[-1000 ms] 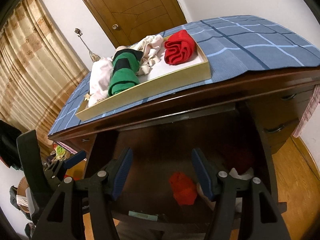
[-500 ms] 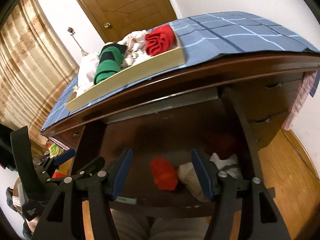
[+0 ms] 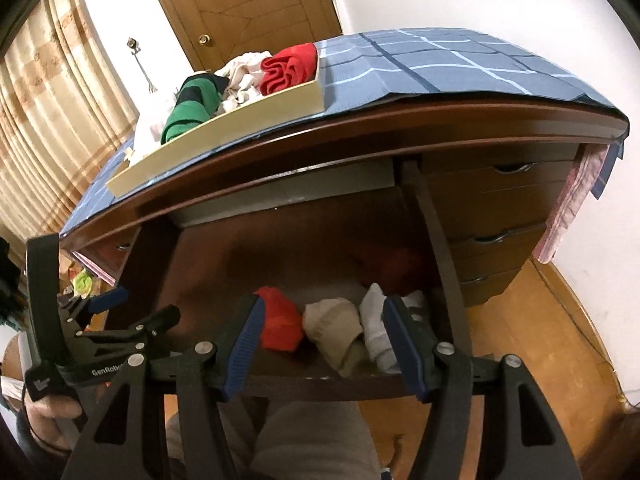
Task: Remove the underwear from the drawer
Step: 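Move both open grippers down from the tray to the open drawer, then grasp the red underwear with the left gripper while the right gripper reaches the beige item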
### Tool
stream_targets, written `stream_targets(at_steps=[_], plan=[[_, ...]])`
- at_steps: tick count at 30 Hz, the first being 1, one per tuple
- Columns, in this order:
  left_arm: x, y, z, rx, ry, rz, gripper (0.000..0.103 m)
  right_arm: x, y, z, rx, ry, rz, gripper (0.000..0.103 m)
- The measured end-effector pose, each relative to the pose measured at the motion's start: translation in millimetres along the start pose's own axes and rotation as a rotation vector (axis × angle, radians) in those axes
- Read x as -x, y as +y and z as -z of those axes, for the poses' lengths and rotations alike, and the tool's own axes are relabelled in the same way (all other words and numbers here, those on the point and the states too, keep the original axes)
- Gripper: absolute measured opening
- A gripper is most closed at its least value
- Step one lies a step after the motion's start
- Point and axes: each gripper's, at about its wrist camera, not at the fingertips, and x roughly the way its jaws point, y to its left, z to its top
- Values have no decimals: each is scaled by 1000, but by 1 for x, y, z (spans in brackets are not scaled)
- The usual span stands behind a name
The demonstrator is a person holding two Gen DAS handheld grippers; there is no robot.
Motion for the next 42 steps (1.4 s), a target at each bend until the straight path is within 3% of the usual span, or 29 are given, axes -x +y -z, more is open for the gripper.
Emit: stream_targets(at_steps=[12, 23, 28, 32, 35, 42], plan=[[-22, -21, -17, -26, 82, 76, 102, 12, -42, -19, -38, -81, 50, 64], [-60, -59, -36, -34, 249, 188, 97, 8, -81, -30, -103, -91, 42, 64], [-77, -67, -41, -16, 330, 239, 92, 2, -88, -31, -102, -83, 42, 64], [-92, -75, -43, -20, 383, 221, 84, -1, -93, -33, -115, -81, 33, 64], [-101, -82, -43, -27, 419, 213, 84, -5, -93, -34, -111, -73, 26, 64], [-108, -96, -40, -63, 446, 226, 59, -17, -87, -35, -85, -43, -4, 64]])
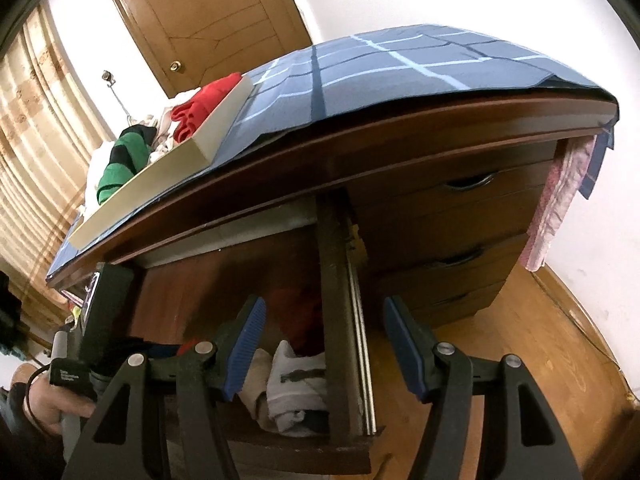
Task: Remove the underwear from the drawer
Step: 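Grasp the red underwear with the left gripper while the right gripper reaches the beige item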
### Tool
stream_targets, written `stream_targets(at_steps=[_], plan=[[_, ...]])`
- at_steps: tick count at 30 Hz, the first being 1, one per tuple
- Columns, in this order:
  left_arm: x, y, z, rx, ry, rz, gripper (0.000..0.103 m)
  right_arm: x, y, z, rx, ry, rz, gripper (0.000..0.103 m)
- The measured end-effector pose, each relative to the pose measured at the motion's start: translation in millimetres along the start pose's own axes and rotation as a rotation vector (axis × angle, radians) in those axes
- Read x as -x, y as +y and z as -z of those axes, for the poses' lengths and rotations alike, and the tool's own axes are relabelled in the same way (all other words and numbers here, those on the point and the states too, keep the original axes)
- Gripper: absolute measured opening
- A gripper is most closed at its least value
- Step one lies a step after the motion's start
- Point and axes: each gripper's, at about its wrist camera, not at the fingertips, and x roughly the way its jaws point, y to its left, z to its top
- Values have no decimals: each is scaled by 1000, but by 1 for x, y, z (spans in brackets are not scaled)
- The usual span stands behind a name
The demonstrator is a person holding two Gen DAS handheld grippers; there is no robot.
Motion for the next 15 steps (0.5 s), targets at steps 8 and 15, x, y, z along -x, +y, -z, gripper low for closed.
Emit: stream_targets(at_steps=[8, 15], plan=[[-4, -10, -4, -34, -12, 31, 38, -14, 10, 4, 31, 54, -12, 64], [6, -6, -5, -40, -77, -23, 33, -30, 29, 7, 102, 110, 18, 65]])
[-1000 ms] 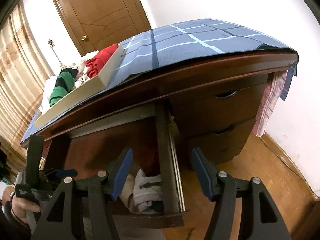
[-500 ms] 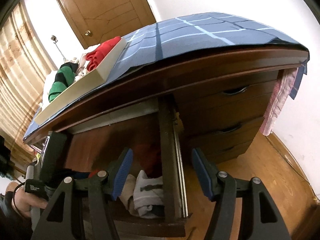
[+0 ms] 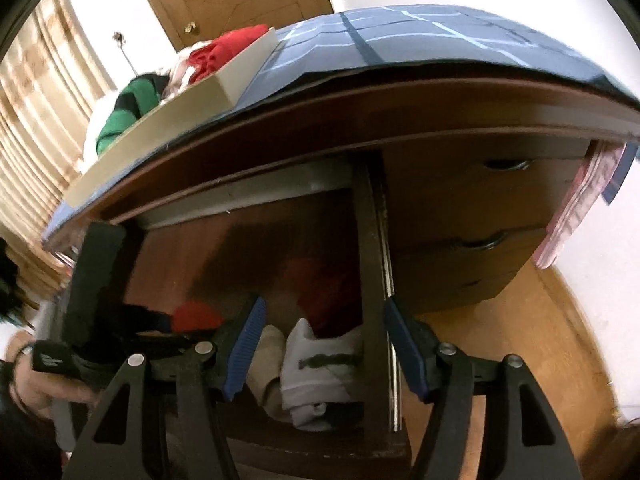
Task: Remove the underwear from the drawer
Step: 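Grasp the red underwear with the left gripper while the right gripper reaches the beige item, then grasp the beige underwear with the right gripper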
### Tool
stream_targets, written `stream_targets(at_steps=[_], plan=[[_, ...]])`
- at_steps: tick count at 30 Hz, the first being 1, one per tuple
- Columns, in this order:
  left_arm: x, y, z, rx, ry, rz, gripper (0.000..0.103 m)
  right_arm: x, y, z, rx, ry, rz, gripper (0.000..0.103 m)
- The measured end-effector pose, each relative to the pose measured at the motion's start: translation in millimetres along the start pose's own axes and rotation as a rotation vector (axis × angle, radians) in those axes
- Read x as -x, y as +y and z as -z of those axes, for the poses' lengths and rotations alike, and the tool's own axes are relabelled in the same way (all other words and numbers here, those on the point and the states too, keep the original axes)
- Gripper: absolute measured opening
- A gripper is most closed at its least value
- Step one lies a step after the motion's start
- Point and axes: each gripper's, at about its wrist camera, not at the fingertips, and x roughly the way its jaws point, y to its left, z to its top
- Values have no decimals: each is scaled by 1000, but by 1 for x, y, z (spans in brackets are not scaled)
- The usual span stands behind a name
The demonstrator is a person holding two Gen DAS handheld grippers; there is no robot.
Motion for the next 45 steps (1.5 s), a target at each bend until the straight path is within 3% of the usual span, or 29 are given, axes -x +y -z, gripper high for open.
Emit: stream_targets(at_steps=[12, 19, 24, 32, 45], plan=[[2, 6, 8, 28, -41, -37, 33, 3, 18, -3, 69, -22, 18, 65], [10, 27, 16, 32, -58, -51, 33, -19, 41, -6, 123, 107, -97, 65], [14, 36, 24, 47, -66, -46, 33, -47, 68, -3, 239, 238, -90, 64], [21, 52, 35, 85, -80, -45, 33, -87, 79, 11, 298, 428, -61, 64], [18, 73, 47, 117, -90, -19, 33, -121, 83, 15, 362, 600, 4, 64]])
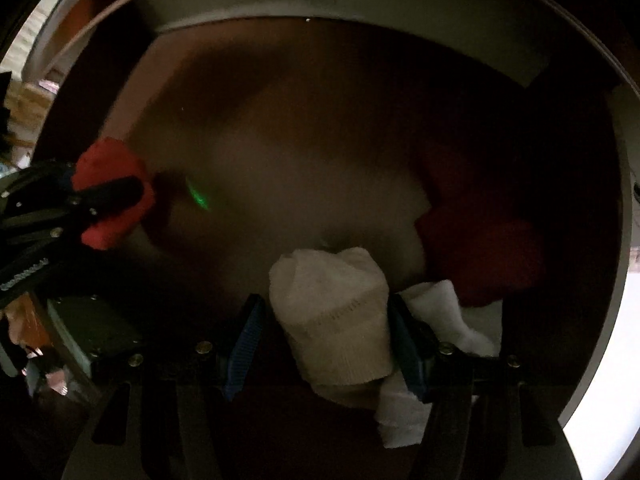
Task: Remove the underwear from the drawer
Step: 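Grasp the beige underwear with the right gripper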
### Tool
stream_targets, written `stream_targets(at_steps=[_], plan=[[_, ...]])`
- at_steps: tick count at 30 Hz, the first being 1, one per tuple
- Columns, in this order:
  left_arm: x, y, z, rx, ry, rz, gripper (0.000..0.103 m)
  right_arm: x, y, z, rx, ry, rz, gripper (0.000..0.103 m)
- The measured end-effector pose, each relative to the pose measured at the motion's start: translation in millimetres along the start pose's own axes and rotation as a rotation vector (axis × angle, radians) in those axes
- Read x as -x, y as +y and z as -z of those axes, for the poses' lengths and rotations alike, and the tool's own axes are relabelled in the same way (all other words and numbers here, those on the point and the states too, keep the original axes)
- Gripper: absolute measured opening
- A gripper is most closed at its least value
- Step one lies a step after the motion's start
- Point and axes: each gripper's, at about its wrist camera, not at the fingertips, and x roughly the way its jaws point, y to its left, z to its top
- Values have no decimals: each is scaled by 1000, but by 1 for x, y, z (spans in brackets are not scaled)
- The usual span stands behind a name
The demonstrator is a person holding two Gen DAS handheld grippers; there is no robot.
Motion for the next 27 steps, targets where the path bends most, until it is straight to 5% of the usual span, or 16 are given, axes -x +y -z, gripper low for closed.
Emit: stream_targets(at_steps=[10, 21, 27], plan=[[1, 4, -1, 13, -18, 16, 33, -1, 4, -4, 29, 3, 46, 42], [24, 8, 1, 24, -92, 39, 33, 49, 7, 27, -225, -342, -207, 40], [42, 11, 0, 10, -123, 23, 33, 72, 5, 43, -269, -418, -275, 40]])
